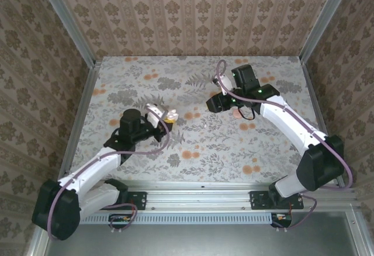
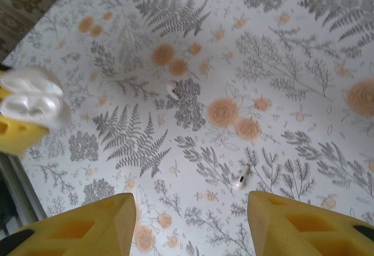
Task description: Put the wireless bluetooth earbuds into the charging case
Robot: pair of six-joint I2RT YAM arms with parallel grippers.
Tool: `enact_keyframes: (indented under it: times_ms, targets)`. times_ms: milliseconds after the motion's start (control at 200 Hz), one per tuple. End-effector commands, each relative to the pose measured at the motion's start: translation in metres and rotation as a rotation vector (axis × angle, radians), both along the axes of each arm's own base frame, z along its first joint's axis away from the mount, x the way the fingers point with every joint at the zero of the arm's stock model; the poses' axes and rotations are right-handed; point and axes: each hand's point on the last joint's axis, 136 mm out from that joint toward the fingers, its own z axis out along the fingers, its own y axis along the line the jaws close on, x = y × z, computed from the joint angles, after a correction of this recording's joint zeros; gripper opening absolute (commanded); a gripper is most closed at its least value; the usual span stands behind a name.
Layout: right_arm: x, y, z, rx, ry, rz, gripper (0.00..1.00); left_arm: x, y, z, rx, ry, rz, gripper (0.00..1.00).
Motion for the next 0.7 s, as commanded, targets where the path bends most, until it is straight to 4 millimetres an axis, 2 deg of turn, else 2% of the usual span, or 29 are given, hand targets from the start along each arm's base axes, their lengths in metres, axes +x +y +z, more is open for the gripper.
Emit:
enact_keyframes:
  times_ms: [0,305,500,695]
  targets:
    - [-0.002,0.001,-0.001,-0.06,0.034,-0.012,0.54,0.02,0.031,0.009,-0.08,0.03,0.168,0.04]
    - [0.013,0.034,-0.017,-0.197,0.066,0.08,0.54,0.036,0.102,-0.006,-0.171,0.131,0.452,0.05]
    - [0.023,0.065,-0.035,-0.332,0.08,0.172,0.53,0.041,0.134,-0.022,-0.19,0.218,0.591,0.04]
    - [0.03,0.098,-0.053,-0.421,0.09,0.256,0.52,0.046,0.158,-0.023,-0.205,0.244,0.687,0.05]
